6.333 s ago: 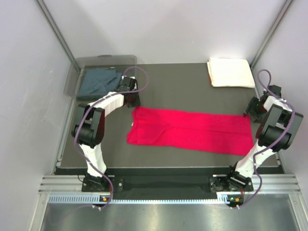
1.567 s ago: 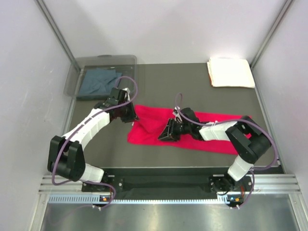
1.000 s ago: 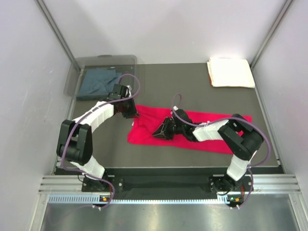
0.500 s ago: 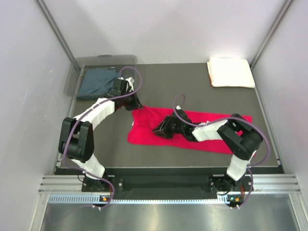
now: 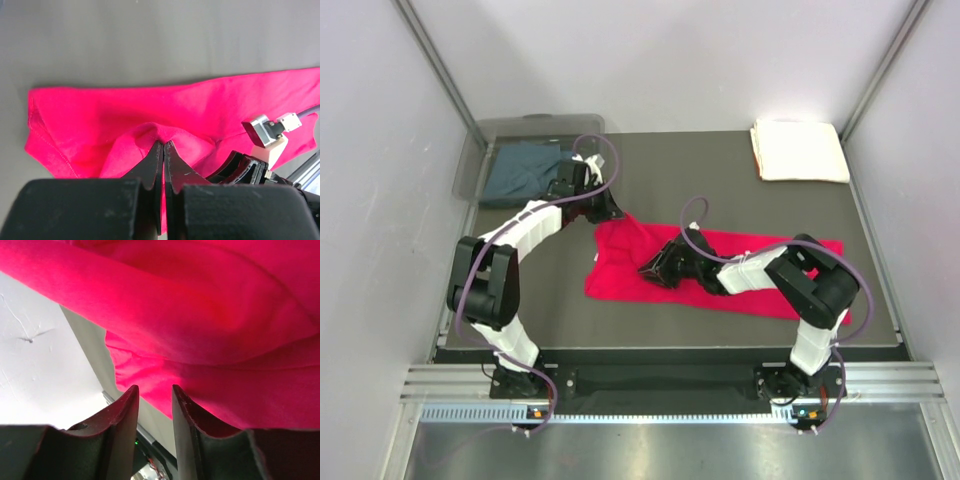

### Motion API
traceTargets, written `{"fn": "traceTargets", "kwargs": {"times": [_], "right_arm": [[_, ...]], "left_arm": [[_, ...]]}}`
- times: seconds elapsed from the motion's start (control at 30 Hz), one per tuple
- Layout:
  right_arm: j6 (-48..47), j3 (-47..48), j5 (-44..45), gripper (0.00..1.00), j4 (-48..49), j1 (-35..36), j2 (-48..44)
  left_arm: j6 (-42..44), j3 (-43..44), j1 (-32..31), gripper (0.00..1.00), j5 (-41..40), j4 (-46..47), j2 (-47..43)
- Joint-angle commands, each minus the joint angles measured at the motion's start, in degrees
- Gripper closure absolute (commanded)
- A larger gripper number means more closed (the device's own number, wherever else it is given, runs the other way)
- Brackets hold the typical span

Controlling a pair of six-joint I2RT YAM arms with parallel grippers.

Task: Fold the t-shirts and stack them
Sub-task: Fold the tshirt

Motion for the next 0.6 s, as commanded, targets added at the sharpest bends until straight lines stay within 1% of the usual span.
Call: {"fn": "traceTargets", "kwargs": {"times": [0.0,0.03,0.23,0.3,0.33,0.43,0.47,0.5,0.57], "right_arm": [[2.6,0.4,2.6,0.66,4.3,-0.2,0.5],[3.3,0.2,2.7,0.64,5.0,-0.3,0.7],[9.4,-1.4,6.8,0.63,9.9,-0.3,1.2],[10.4,0.0,8.1,0.63,8.2,-0.3,1.2],[10.5,0.8,8.2,0.63,5.3,-0.3,1.4],[10.5,2.6,9.1,0.64,3.2,0.2,1.6],[10.4,3.0,9.8,0.64,0.6,0.5,1.3],[10.5,3.4,9.8,0.64,0.2,0.9,1.2],[11.1,3.5,11.9,0.65,-2.5,1.1,0.8]], "left_arm": [[0.5,2.3,0.3,1.00,1.6,4.0,0.3],[0.1,1.8,0.3,1.00,2.0,4.4,0.2],[-0.7,-0.8,0.3,1.00,2.5,5.4,-0.8],[-0.7,-1.2,0.3,1.00,2.3,5.3,-1.3],[-0.5,-1.4,0.3,1.00,2.4,5.2,-1.4],[-0.4,-1.3,0.3,1.00,2.2,5.1,-1.6],[-0.4,-1.3,0.3,1.00,2.2,5.1,-1.5],[-0.4,-1.2,0.3,1.00,2.3,5.1,-1.4],[-0.5,-0.9,0.3,1.00,2.3,5.3,-1.2]]}}
